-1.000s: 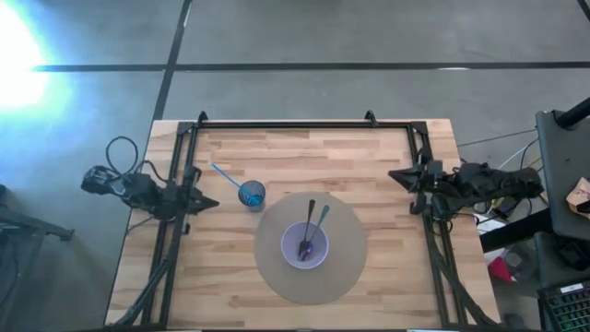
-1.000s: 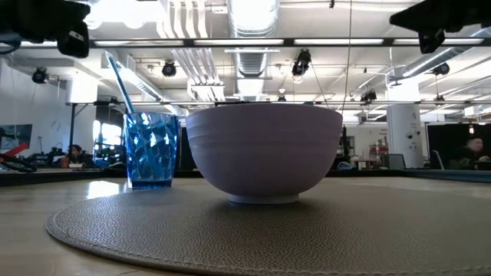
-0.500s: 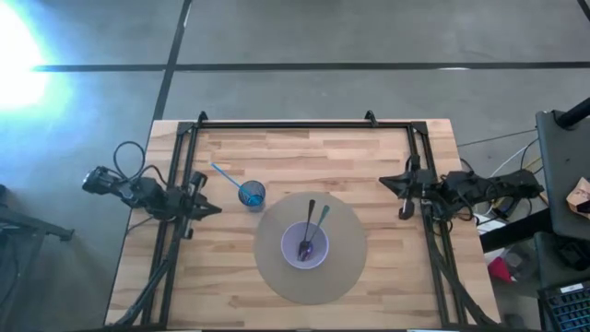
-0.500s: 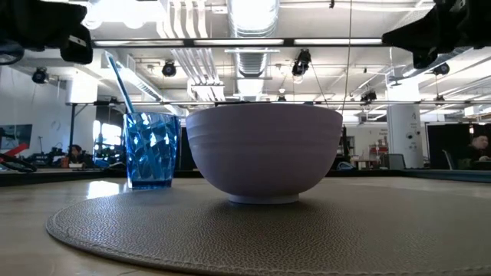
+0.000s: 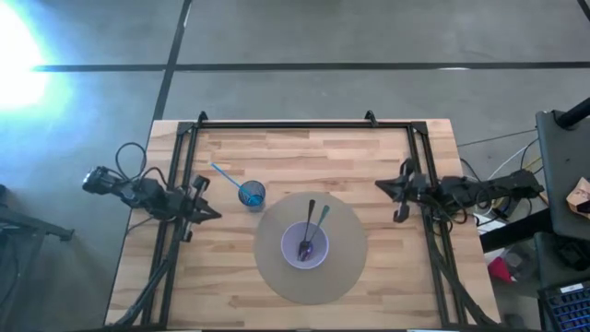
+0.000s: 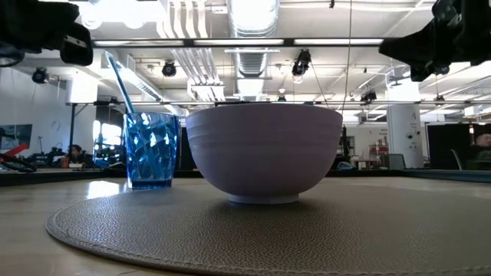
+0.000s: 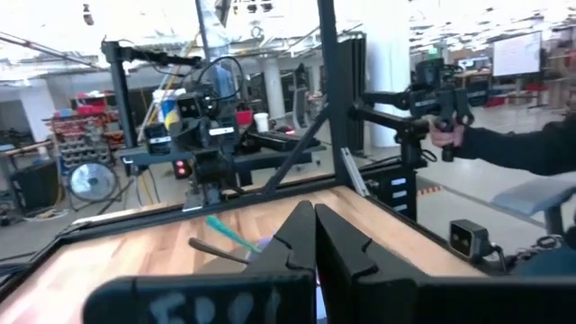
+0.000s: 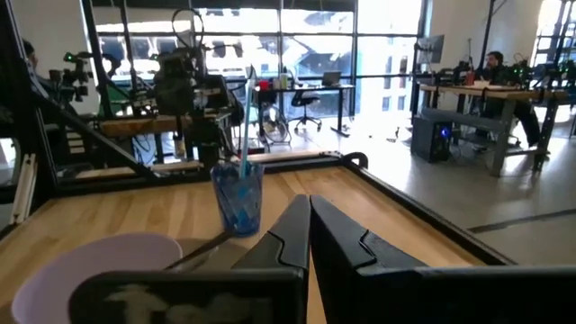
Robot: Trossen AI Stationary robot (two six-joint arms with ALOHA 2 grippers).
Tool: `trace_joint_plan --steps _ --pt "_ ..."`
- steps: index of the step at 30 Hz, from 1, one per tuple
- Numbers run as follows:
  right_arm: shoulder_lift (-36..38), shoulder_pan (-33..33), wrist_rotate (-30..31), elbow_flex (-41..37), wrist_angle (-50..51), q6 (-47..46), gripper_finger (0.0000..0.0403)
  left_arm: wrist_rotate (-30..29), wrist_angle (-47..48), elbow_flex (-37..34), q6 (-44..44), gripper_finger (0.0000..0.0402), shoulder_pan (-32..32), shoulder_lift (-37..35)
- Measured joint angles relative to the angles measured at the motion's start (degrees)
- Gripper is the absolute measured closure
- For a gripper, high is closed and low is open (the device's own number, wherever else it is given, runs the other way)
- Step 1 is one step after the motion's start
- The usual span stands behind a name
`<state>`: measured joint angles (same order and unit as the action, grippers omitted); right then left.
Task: Pick & Place Utensil
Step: Return to Home Position
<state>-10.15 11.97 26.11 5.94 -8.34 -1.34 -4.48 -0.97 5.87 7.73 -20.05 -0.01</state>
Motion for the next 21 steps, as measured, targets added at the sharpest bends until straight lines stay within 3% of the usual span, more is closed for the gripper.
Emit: trace_joint_plan --steps 9,21 --pt "0.02 0.00 -0.05 -3.85 -0.18 -3.58 0.0394 0.54 -3.31 -5.29 -1.29 0.0402 0.00 -0.02" --pt "-0.16 -0.02 -0.20 -5.42 3.10 -11.87 0.0394 0.30 -2.91 -5.38 -1.60 0.0401 0.09 -0.02"
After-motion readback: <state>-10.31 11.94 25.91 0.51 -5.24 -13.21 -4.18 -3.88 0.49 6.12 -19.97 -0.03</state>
